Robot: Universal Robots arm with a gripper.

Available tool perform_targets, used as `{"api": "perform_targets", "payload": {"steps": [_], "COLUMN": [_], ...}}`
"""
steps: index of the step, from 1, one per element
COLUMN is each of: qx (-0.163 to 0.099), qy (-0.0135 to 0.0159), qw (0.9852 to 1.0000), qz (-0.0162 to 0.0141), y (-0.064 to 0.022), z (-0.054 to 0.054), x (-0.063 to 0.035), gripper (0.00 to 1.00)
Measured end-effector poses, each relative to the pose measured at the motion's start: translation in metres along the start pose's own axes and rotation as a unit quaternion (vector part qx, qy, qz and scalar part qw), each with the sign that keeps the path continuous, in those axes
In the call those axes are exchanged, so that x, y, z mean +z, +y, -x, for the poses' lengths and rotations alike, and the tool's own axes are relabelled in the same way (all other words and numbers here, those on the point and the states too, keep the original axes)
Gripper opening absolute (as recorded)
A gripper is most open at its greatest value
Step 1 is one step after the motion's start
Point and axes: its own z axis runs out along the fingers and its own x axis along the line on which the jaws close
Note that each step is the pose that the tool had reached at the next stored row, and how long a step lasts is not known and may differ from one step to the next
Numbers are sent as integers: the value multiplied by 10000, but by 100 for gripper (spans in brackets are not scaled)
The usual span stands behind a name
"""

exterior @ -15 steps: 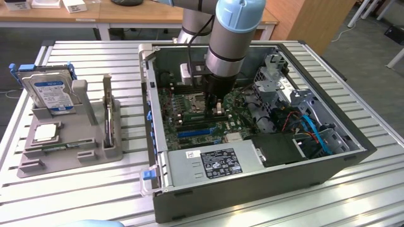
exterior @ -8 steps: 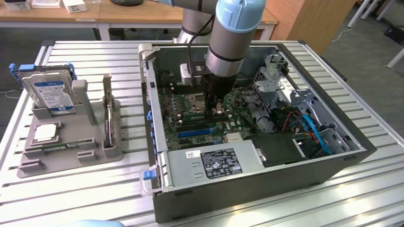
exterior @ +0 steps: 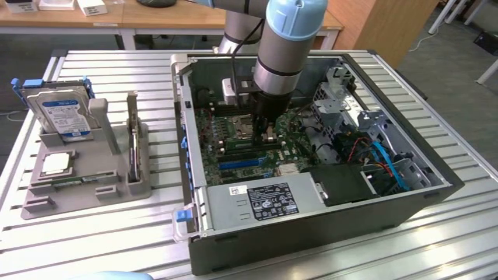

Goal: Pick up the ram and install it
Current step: 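Insert the ram into the slot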

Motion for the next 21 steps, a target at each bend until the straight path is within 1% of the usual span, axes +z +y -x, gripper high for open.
{"api": "perform_targets", "payload": {"steps": [21], "qx": [-39], "qy": [1], "qw": [10000], "qz": [6], "y": [-1], "z": [0], "x": [4], "gripper": [13]}}
